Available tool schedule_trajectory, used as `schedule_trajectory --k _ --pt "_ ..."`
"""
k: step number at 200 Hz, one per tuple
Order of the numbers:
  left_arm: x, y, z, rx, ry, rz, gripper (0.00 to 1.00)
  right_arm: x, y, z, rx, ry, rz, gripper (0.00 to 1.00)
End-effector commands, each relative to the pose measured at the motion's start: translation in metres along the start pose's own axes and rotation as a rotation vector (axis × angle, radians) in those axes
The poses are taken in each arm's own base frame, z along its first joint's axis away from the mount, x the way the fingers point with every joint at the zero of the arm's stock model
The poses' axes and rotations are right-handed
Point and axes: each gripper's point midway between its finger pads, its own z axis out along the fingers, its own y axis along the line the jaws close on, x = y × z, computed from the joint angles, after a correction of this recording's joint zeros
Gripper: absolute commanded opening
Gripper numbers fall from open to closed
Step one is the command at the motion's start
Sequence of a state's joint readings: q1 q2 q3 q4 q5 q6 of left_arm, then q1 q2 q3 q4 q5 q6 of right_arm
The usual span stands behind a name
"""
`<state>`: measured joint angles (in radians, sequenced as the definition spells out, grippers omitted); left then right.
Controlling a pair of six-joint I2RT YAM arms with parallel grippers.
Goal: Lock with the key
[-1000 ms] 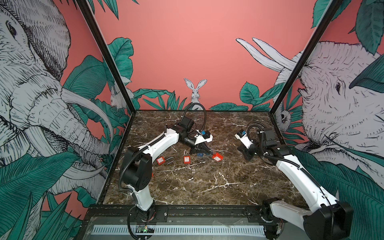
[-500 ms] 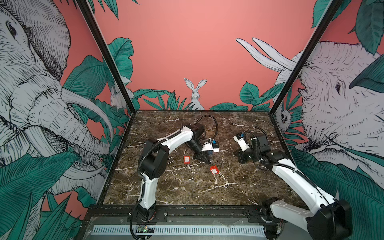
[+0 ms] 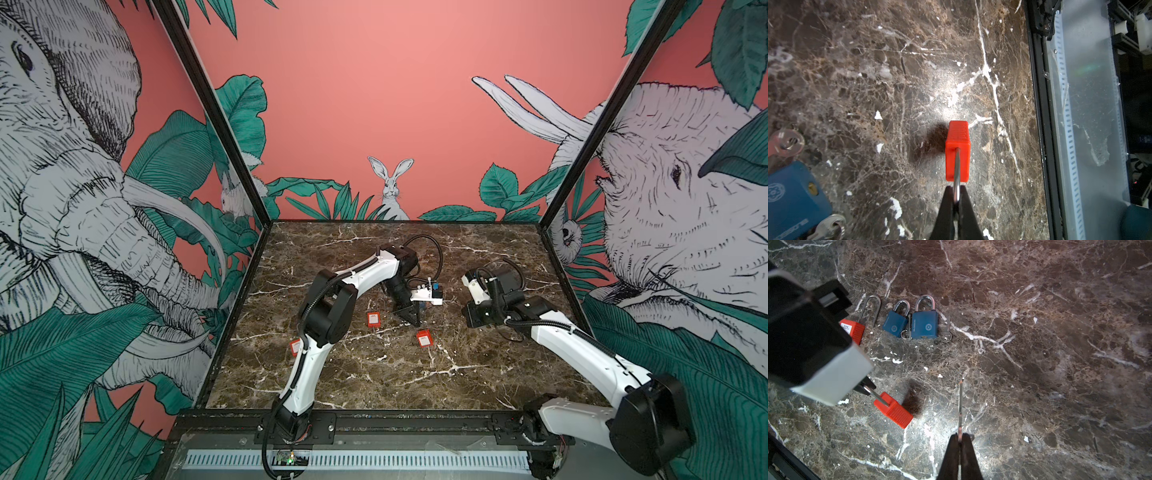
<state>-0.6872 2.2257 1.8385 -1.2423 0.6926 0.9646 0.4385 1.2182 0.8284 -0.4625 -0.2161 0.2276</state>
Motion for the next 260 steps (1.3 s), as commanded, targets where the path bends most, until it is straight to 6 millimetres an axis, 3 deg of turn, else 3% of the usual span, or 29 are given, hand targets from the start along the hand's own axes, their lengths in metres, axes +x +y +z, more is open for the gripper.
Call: schedule_trajectory --k 1,18,106,158,260 --pt "0.005 -0.004 -0.001 0.009 0.055 -0.023 0.0 0.0 -0.003 0.005 0.015 -0.017 0.037 0.0" --pt "-0.001 -0.007 0.008 0.012 0.072 0.0 0.0 0.002 -0.002 0.007 0.011 -0.021 0.036 0.0" --pt "0.006 0.039 0.015 -0.157 0.147 -0.011 0.0 0.017 -0.004 0.021 -0.008 -0.03 0.061 0.0" --pt "0.004 0.058 0.018 -0.23 0.132 0.001 0.07 0.021 -0.004 0.026 -0.016 -0.018 0.064 0.0" --pt "0.016 0.075 0.027 -0.289 0.163 -0.055 0.12 0.035 0.001 0.038 -0.023 0.023 0.068 0.0"
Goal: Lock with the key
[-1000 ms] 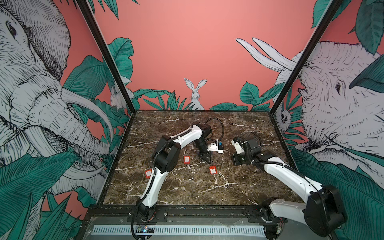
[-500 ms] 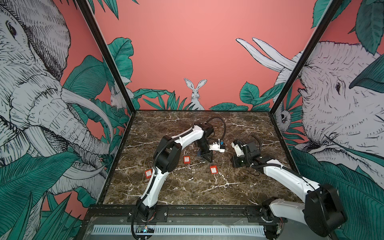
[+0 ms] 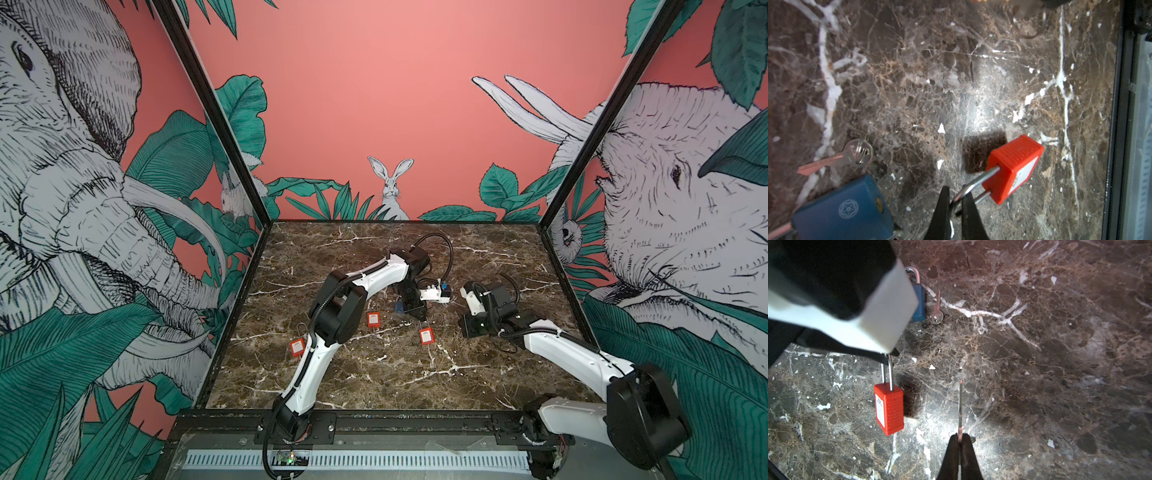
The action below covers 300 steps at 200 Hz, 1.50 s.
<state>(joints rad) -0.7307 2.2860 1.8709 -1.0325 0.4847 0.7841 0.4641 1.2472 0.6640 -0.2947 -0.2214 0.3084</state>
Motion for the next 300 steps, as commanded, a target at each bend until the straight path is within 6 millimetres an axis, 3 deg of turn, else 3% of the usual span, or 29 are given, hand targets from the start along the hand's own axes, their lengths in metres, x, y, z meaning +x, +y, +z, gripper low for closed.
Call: schedule_trajectory --k 1,48,83,144,189,229,277,281,300 --pt "0.018 0.016 0.014 -0.062 0.078 -0.007 0.12 -0.001 0.004 0.004 -0.009 -0.009 0.003 0.0" --pt "0.022 0.02 0.011 -0.094 0.096 -0.025 0.18 0.002 0.003 0.008 0.013 0.006 -0.023 0.0" --pt "0.012 0.022 0.004 -0.124 0.053 -0.014 0.24 0.003 0.002 0.009 0.021 0.014 -0.037 0.0" --pt "-0.02 0.017 -0.031 -0.196 -0.089 0.025 0.35 0.004 0.007 0.011 0.005 0.023 -0.047 0.0" --pt "-0.028 0.015 -0.05 -0.246 -0.131 0.015 0.43 0.001 0.015 0.014 -0.005 0.028 -0.054 0.0" --pt "-0.041 0.011 -0.08 -0.318 -0.237 0.035 0.43 0.001 0.027 0.023 -0.022 0.042 -0.052 0.0" --pt "-0.054 0.016 -0.132 -0.538 -0.383 0.051 0.43 0.001 0.042 0.044 -0.044 0.079 -0.066 0.0" --pt "-0.048 0.025 -0.142 -0.572 -0.395 0.033 0.43 0.001 0.042 0.045 -0.042 0.082 -0.066 0.0" --pt "-0.044 0.029 -0.157 -0.648 -0.432 0.026 0.41 0.002 0.044 0.053 -0.038 0.103 -0.062 0.0"
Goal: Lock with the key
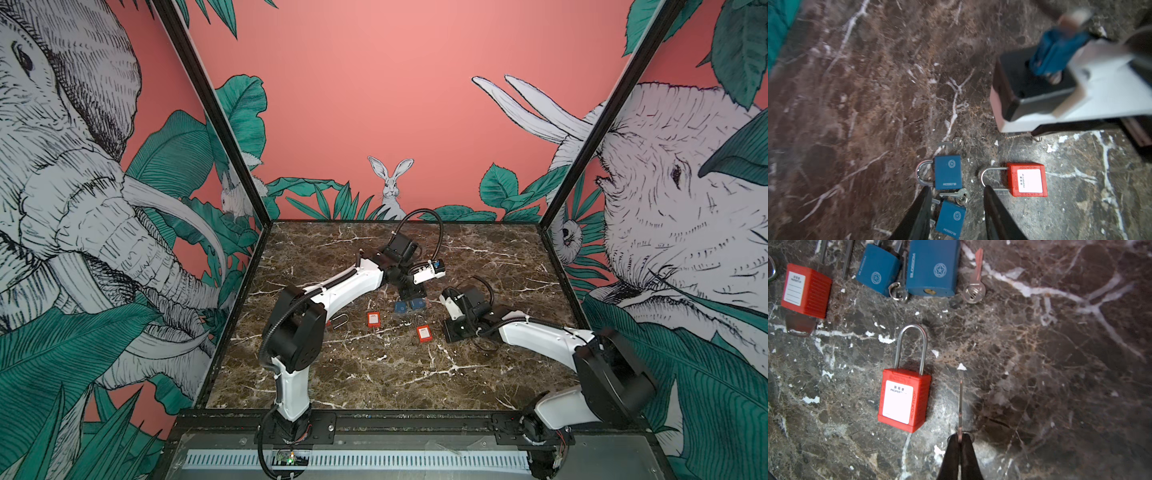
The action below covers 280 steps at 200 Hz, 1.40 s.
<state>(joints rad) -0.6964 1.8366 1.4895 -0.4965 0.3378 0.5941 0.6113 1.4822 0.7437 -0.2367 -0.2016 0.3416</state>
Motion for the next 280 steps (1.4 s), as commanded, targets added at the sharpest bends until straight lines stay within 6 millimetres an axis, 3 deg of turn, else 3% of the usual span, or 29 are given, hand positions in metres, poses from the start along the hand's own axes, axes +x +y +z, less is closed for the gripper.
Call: schedule_trajectory --k 1,37,72,108,126,175,217,280 --pt "-0.018 0.031 -0.028 -0.166 -0.106 -0.001 0.41 -0.014 0.008 0.005 -0.013 -0.025 0.011 0.0" --pt "-0.016 0.046 -0.043 -0.234 -0.163 -0.06 0.39 -0.008 0.012 0.018 -0.018 0.018 0.006 0.0" --pt "-0.016 0.056 -0.056 -0.312 -0.222 -0.073 0.36 -0.01 0.008 0.015 0.026 0.002 -0.016 0.05" --pt "-0.015 0.067 -0.068 -0.388 -0.29 -0.106 0.31 -0.022 0.007 0.002 0.061 -0.06 -0.081 0.26" --pt "-0.011 0.074 -0.07 -0.406 -0.294 -0.15 0.3 -0.026 0.003 -0.005 0.085 -0.094 -0.108 0.32" --pt "-0.004 0.094 -0.089 -0.469 -0.356 -0.249 0.25 -0.05 0.014 -0.042 0.093 -0.275 -0.177 0.54" --pt "0.021 0.113 -0.115 -0.56 -0.386 -0.403 0.23 -0.062 0.054 -0.035 0.062 -0.235 -0.294 0.6" --pt "0.083 0.125 -0.155 -0.703 -0.352 -0.61 0.22 -0.075 0.13 0.014 0.016 -0.087 -0.439 0.6"
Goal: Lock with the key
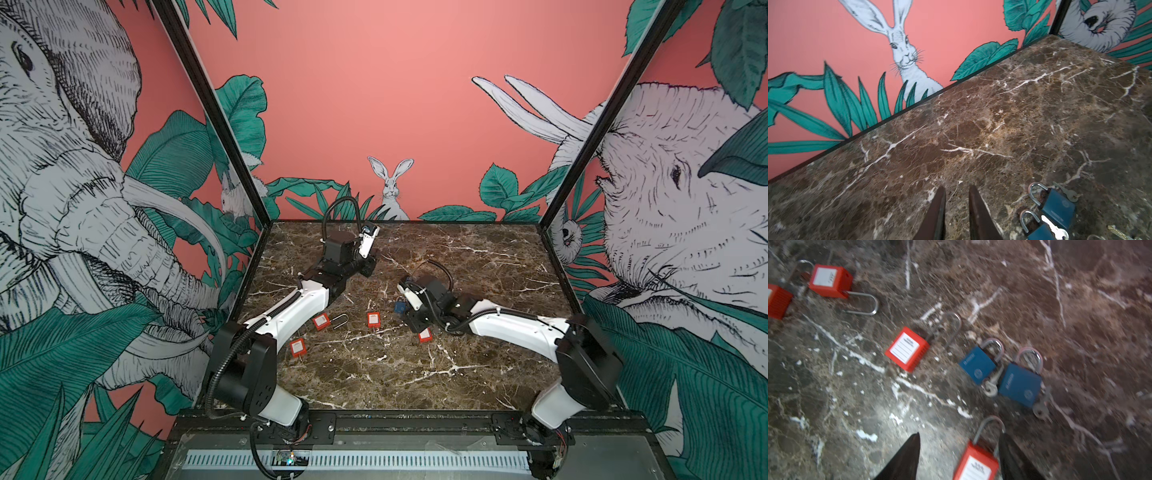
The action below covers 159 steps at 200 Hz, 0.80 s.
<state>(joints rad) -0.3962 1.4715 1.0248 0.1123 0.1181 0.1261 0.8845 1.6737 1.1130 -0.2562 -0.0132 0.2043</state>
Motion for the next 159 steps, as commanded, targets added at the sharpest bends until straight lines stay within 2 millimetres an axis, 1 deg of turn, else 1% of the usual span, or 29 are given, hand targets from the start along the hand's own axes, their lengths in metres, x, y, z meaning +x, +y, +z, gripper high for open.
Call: schedule_trajectory --k 1,13,17,20,22,26,43,77,105,125,147,159 --pt "0.003 0.021 -0.02 -0.086 -0.013 -0.085 0.22 -0.003 0.02 0.011 -0.01 0.06 -0.066 0.6" --pt "0.009 0.027 -0.027 -0.11 -0.008 -0.092 0.22 -0.005 0.027 0.018 -0.019 0.09 -0.086 0.6" --pt "0.011 0.028 -0.029 -0.114 -0.004 -0.094 0.23 -0.008 0.031 0.02 -0.035 0.093 -0.088 0.6" --pt "0.011 0.029 -0.03 -0.117 -0.004 -0.093 0.22 -0.005 0.034 0.022 -0.051 0.106 -0.092 0.6" --pt "0.013 0.03 -0.031 -0.121 -0.002 -0.093 0.22 -0.014 0.036 0.021 -0.058 0.091 -0.093 0.6" --pt "0.015 0.031 -0.032 -0.126 0.003 -0.091 0.22 -0.017 0.041 0.023 -0.076 0.089 -0.099 0.6" --pt "0.021 0.035 -0.038 -0.147 0.021 -0.087 0.22 -0.022 0.052 0.03 -0.109 0.102 -0.132 0.6" --pt "0.029 0.034 -0.043 -0.148 0.043 -0.085 0.22 -0.025 0.05 0.047 -0.083 0.177 -0.15 0.61" --pt "0.032 0.034 -0.043 -0.149 0.045 -0.097 0.21 -0.037 0.051 0.061 -0.062 0.168 -0.158 0.6" --pt "0.033 0.034 -0.043 -0.149 0.046 -0.1 0.21 -0.039 0.051 0.071 -0.041 0.183 -0.156 0.59" --pt "0.034 0.034 -0.045 -0.153 0.052 -0.099 0.21 -0.04 0.052 0.076 -0.032 0.212 -0.143 0.58" --pt "0.035 0.035 -0.045 -0.155 0.056 -0.096 0.21 -0.039 0.056 0.077 -0.044 0.218 -0.164 0.58"
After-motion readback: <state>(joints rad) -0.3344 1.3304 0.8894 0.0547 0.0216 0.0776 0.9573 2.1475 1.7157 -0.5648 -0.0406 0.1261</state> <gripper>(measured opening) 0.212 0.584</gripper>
